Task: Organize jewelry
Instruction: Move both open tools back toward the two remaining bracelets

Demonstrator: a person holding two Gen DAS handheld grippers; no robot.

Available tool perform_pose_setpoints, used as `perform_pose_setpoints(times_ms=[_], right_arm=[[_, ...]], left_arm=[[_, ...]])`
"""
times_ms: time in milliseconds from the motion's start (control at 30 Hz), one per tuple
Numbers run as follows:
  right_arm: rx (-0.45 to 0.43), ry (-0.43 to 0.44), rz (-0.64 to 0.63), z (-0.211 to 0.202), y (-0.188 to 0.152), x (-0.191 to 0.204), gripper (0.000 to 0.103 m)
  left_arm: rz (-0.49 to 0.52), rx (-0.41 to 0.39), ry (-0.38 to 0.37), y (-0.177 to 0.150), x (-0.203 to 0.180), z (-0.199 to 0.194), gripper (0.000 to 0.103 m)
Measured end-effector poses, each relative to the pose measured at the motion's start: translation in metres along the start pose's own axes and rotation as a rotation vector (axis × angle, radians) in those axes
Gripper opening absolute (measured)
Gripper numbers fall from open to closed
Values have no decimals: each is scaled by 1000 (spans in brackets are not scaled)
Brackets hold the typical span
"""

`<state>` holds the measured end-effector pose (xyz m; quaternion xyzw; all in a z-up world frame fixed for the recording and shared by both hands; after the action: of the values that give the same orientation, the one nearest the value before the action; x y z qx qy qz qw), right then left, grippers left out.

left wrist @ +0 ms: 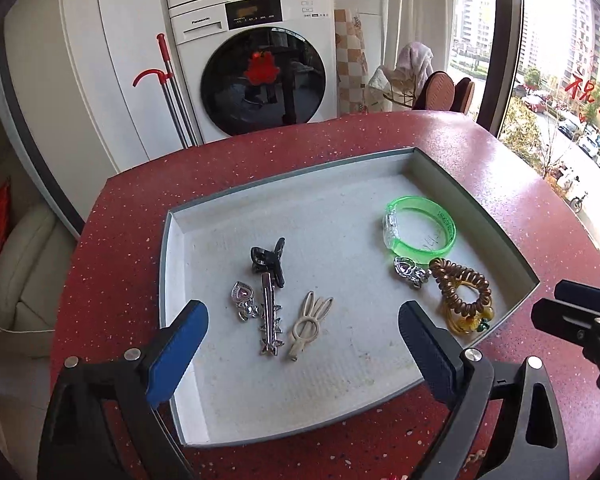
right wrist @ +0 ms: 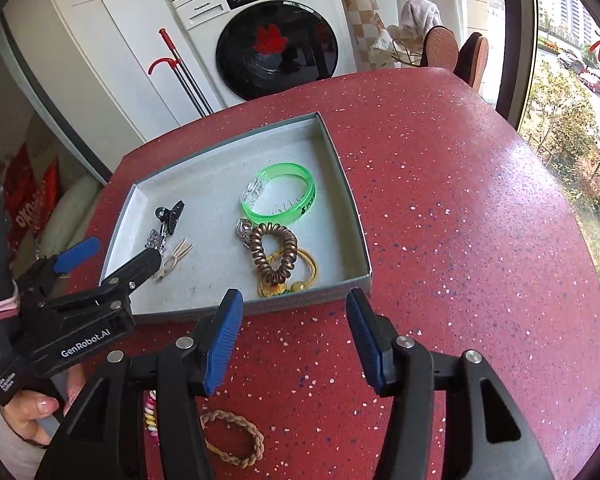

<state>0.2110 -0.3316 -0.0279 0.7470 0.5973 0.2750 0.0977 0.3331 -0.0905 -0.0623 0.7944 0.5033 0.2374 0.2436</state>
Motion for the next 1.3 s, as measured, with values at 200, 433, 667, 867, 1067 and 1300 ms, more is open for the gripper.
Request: perform_pose_setpoints(times_ms=[200, 433, 667, 867, 1067, 1300], right_arm=[[-14, 40, 15, -15, -21, 1, 90], [-31, 73, 24, -31, -42, 1, 103], [27, 85, 8, -35, -66, 7, 103], [39, 46, -14, -36, -80, 6, 103], [64, 47, -28, -33, -92, 9, 103], [94, 27, -52, -25, -108, 12, 103]], left_arm=[[-30, -50, -7, -6, 6, -28, 103], [-63, -26, -37, -36, 11, -49, 103], [-39, -17, -6, -72, 8, -69, 103], [-41, 15, 22, -100, 11, -71, 103], [-76, 50, 1, -124, 17, -69, 103], [-73, 90, -41, -146, 7, -66, 103]])
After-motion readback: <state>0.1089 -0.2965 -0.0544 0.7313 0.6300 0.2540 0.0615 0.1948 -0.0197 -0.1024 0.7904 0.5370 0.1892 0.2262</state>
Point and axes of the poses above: each gripper's, at about its wrist camera, not at the fingertips, and z roughly the way its jaws point, x to its left, y to its top, the point moved 9 cm from there along z, roughly the way its jaws point, and after that the axes turned 7 degrees about z, right-handed, at the moved point
